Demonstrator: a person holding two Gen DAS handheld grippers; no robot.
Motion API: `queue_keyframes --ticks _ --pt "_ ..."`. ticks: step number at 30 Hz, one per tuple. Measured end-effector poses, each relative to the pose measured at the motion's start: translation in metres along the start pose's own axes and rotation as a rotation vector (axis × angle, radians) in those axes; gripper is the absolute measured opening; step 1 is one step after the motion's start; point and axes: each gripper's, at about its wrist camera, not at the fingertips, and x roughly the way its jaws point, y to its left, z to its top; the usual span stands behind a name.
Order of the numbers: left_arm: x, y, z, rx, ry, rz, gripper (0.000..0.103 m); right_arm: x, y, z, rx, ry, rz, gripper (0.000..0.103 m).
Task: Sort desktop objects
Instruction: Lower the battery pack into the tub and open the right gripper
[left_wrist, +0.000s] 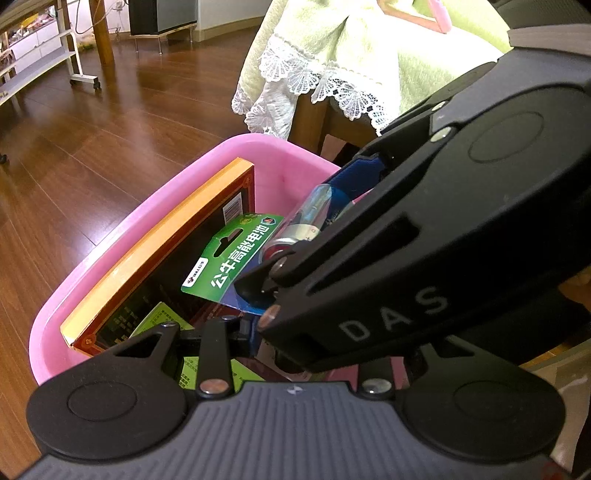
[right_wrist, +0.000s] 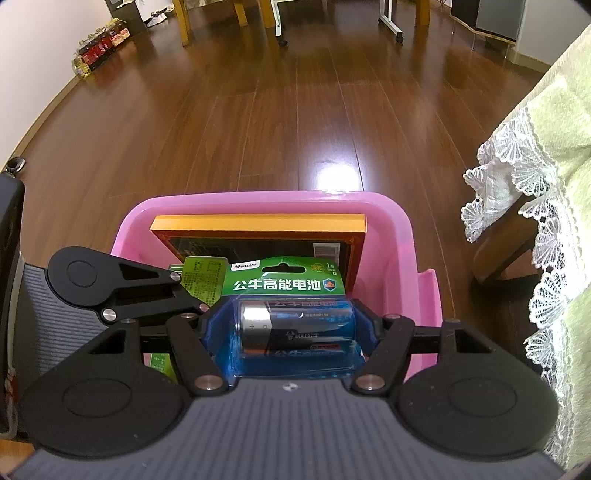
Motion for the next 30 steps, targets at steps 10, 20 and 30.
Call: queue_keyframes --ticks 10,20,30 --pt "-0.001 -0.004 -0.004 0.0 0.003 0.008 0.037 0.003 0.0 0.001 0.013 0.006 0.005 0.065" --pt "0.0 -0.004 0.001 0.005 0.001 0.011 0.037 0.007 -0.003 0.002 0.029 0.021 -0.015 0.065" --pt "0.005 0.0 0.008 0.01 0.019 0.023 0.038 0.01 -0.003 0.002 0.028 0.035 -0.021 0.063"
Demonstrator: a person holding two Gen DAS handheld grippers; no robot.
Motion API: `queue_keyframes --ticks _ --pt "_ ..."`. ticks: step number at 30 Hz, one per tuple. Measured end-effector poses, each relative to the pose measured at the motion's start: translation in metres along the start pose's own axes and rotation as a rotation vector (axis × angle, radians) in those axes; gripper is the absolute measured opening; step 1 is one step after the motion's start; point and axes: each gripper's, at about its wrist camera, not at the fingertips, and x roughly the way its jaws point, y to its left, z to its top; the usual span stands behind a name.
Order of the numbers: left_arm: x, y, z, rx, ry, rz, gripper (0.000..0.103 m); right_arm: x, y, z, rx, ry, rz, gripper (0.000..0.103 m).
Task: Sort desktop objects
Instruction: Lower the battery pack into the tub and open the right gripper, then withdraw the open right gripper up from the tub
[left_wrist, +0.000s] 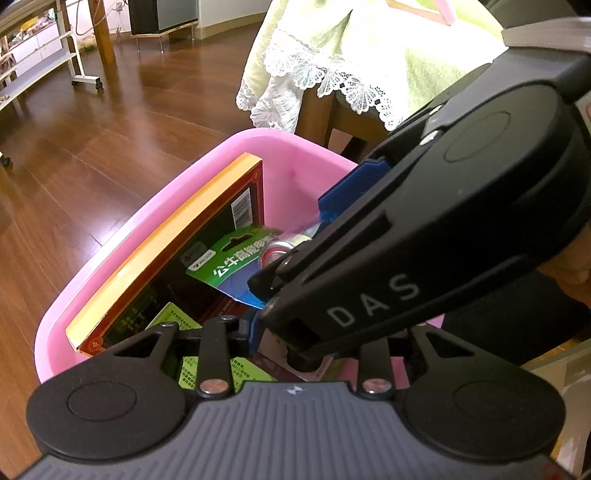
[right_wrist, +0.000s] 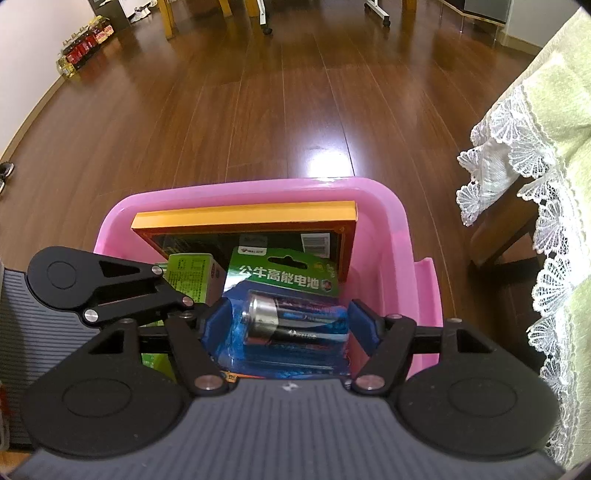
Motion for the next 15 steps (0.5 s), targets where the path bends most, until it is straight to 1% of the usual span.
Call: queue_keyframes --ticks 2,5,15 --pt "-0.001 -0.0004 0.0011 0.002 0.002 -0.004 0.04 -0.0013 0.0021 0.0003 -0.009 -0.006 0.007 0.062" --pt "-0.0021 -0.0011 0.003 0.01 0.0 -0.006 0.04 -0.0017 0.0035 0.0008 -0.016 -0.007 0.005 0.062" --pt "-0.0071 -0.0031 0.0013 0.029 0.006 0.009 0.04 -0.0073 -0.0059 0.0034 0.028 -0.035 0.0 0.063"
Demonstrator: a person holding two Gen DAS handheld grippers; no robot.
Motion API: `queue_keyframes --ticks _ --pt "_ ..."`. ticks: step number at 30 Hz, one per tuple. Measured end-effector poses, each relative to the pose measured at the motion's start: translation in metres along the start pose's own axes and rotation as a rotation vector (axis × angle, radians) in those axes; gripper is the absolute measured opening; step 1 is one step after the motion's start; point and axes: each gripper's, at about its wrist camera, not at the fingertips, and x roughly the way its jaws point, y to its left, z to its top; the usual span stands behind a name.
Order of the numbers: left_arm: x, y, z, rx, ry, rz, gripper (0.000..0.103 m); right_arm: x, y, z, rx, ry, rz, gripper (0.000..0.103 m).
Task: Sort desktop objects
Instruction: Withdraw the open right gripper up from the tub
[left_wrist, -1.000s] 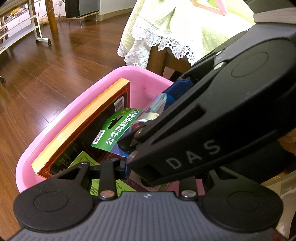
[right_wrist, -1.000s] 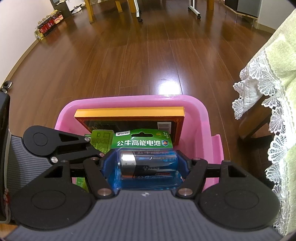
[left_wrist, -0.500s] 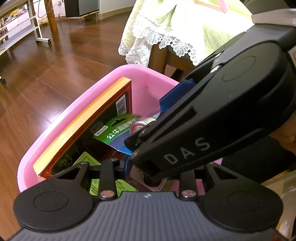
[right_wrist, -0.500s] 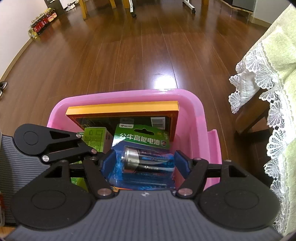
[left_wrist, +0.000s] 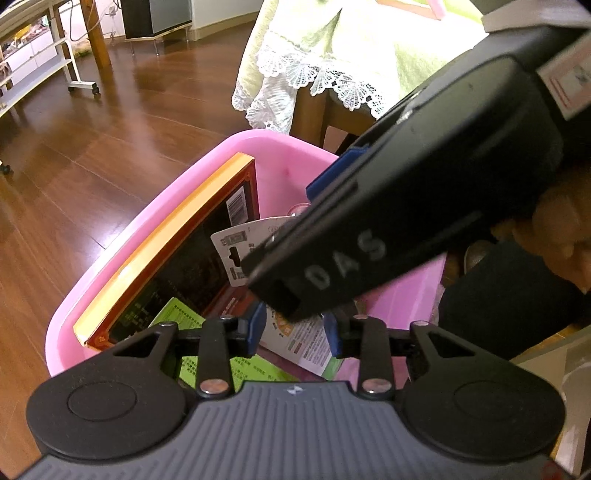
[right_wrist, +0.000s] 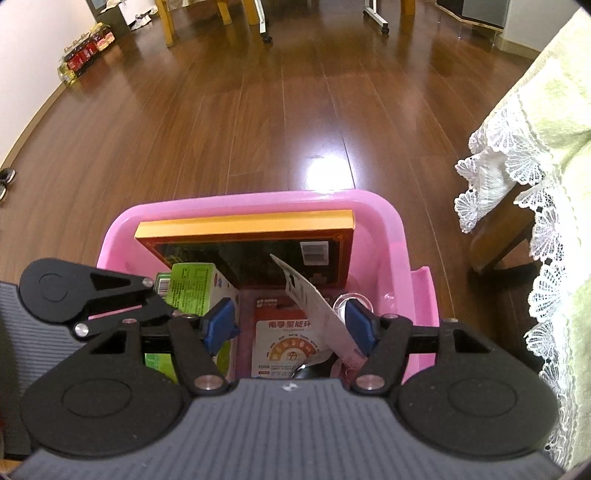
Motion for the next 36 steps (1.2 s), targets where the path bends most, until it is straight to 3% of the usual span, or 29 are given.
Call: queue_keyframes --ticks 6,13,21,28,36 --pt "-0.001 -0.003 -0.001 -0.005 -0.001 0.009 0.04 -0.01 -0.012 0.004 0.066 -0.048 -0.006 0.063" --pt "-0.007 -0.001 -0.009 0.004 -0.004 0.012 0.041 -0.032 -0.043 0.008 0.228 -0.147 0.0 0.064" --pt "-0.01 -0.004 -0.008 0.014 -0.014 0.024 0.043 -0.036 -0.06 0.005 0.32 -0.159 -0.006 0.064" --pt "-0.01 -0.009 0.005 0.033 -0.027 0.052 0.056 -0.036 -0.061 0.004 0.316 -0.157 -0.007 0.064" --pt "-0.021 -0.016 0.016 0.086 -0.055 0.079 0.074 -0.053 -0.07 -0.003 0.33 -0.23 -0.041 0.064"
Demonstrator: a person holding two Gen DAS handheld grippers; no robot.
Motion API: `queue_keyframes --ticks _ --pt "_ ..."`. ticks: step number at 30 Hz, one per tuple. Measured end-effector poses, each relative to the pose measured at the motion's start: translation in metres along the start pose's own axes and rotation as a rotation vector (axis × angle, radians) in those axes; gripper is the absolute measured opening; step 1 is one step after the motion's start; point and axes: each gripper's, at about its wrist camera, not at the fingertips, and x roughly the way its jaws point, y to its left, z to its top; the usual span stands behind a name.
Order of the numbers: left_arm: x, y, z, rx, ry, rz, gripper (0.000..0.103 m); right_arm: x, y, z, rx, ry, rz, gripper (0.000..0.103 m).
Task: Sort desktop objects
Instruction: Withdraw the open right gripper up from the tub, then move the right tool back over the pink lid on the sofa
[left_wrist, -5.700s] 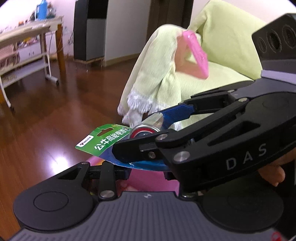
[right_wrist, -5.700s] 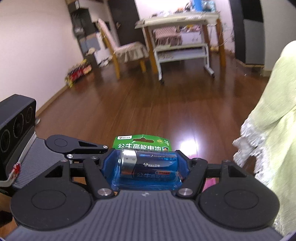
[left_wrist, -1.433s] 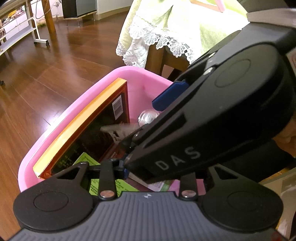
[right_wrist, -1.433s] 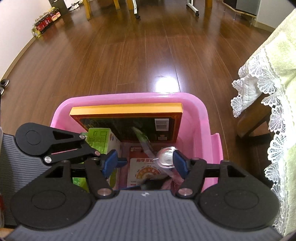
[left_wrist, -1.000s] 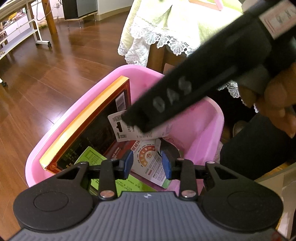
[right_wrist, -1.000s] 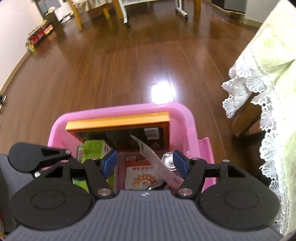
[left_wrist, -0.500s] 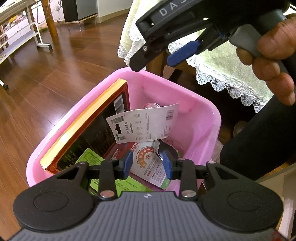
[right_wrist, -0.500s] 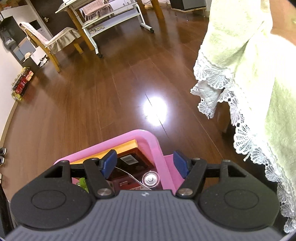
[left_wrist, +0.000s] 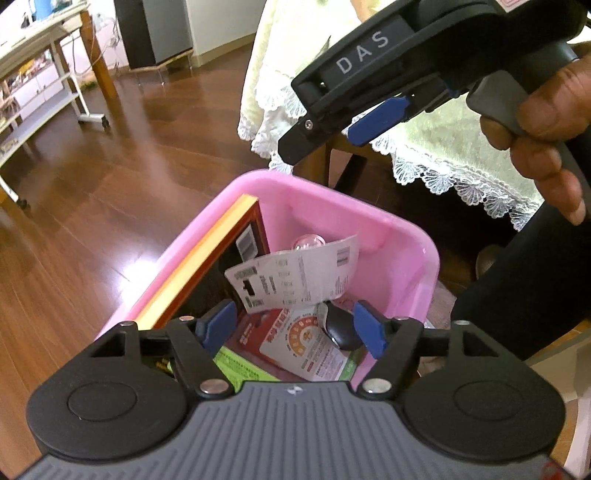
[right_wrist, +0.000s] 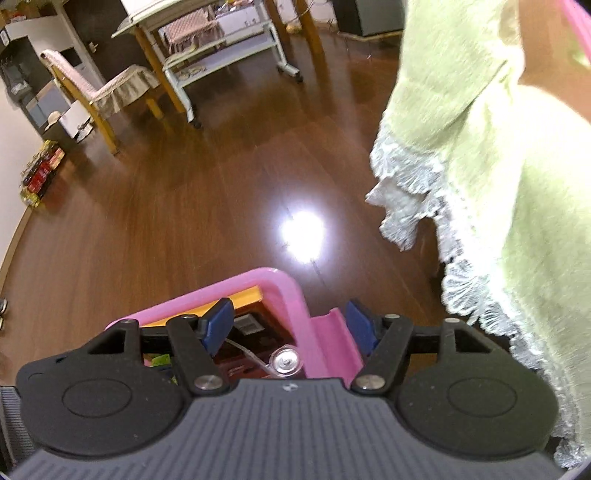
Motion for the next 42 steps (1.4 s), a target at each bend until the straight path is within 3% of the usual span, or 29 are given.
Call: queue_keyframes --ticks 1,11,12,14,23,31,42 --pt "-0.001 -0.001 0.002 0.008 -0.003 0.003 0.078 -0.002 -0.003 0.001 0.011 -0.009 -0.001 0.064" --pt "-0.012 -0.019 0.015 0.097 -0.011 0.05 0.082 -0.02 -0.023 -0.003 0.085 -0.02 0.066 0.064" --pt "-0.014 -0.021 0.015 0.111 -0.01 0.06 0.083 -0.024 -0.025 -0.004 0.09 -0.026 0.062 0.066" --pt "-0.018 -0.025 0.017 0.147 -0.012 0.087 0.096 -0.031 -0.031 -0.006 0.11 -0.04 0.055 0.071" --pt "-0.047 -0.035 0.04 0.278 -0.09 0.151 0.101 -0.085 -0.055 0.001 0.204 -0.147 0.077 0.077" --pt "-0.054 -0.053 0.081 0.404 -0.153 0.213 0.102 -0.135 -0.101 0.029 0.269 -0.261 0.045 0.078" --pt "-0.04 -0.105 0.157 0.556 -0.239 0.228 0.102 -0.174 -0.186 0.069 0.355 -0.373 0.016 0.08"
